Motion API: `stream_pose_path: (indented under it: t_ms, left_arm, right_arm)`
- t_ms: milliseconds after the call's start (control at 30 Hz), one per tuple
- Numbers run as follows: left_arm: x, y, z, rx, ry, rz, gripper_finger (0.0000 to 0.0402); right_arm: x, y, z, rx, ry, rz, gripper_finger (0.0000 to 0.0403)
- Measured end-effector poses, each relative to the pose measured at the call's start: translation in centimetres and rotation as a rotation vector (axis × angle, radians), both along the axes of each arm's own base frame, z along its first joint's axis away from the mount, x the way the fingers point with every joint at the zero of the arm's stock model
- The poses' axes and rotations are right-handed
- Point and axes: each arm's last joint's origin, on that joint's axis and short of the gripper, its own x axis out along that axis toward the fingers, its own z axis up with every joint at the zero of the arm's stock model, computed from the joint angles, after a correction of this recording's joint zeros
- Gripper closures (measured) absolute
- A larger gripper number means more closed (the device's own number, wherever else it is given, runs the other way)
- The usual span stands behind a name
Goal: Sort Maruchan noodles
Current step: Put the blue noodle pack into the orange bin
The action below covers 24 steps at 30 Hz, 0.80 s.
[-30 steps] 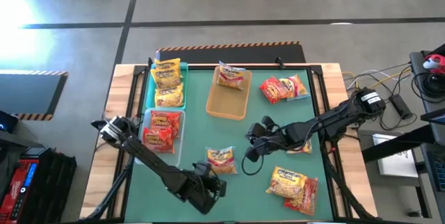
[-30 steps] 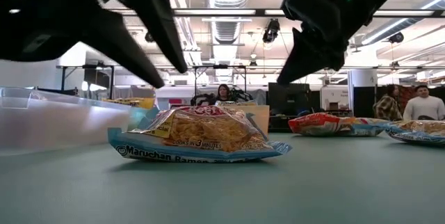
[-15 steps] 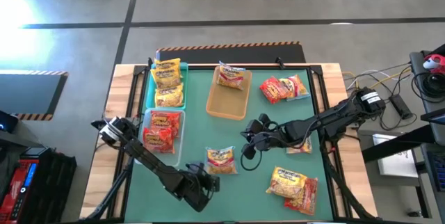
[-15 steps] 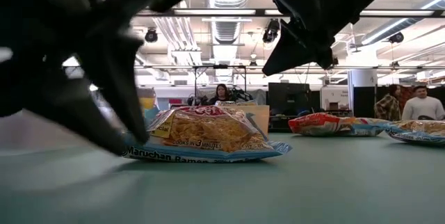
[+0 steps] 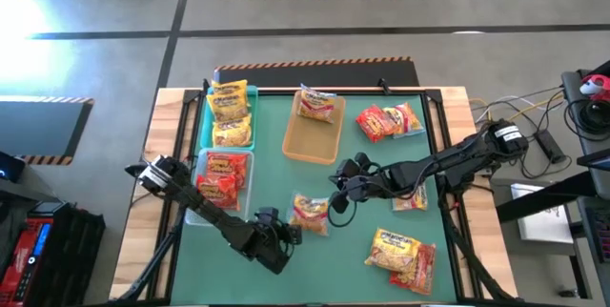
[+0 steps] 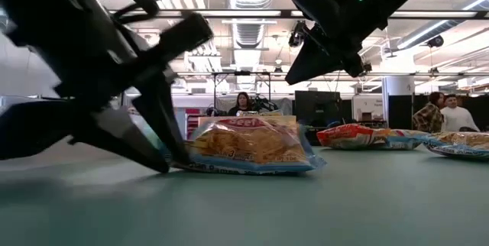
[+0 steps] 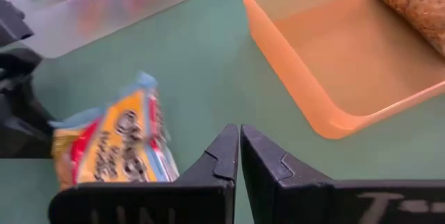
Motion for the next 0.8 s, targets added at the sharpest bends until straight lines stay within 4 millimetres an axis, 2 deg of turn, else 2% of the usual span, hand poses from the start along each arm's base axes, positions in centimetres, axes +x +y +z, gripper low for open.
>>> stream_pose_path:
  t_ms: [367, 467, 600, 800]
  left_arm:
    - [1.7, 4.0, -0.2, 0.242, 0.103, -0.078, 0.0327]
    - [2.0, 4.7, -0.1, 0.253, 0.127, -0.100, 0.0327]
    - [1.7, 4.4, 1.0, 0.225, 0.119, -0.146, 0.0327]
    - [1.3, 3.5, 4.2, 0.255, 0.057, -0.269, 0.0327]
  right_arm:
    - [0.2, -1.2, 0.0, -0.001, 0.001, -0.038, 0.0394]
    - [0.2, -1.4, 0.0, -0.002, 0.001, -0.045, 0.0394]
    - [0.2, -1.5, 0.0, -0.003, 0.002, -0.047, 0.0394]
    - [0.2, -1.6, -0.2, -0.004, 0.008, -0.049, 0.0394]
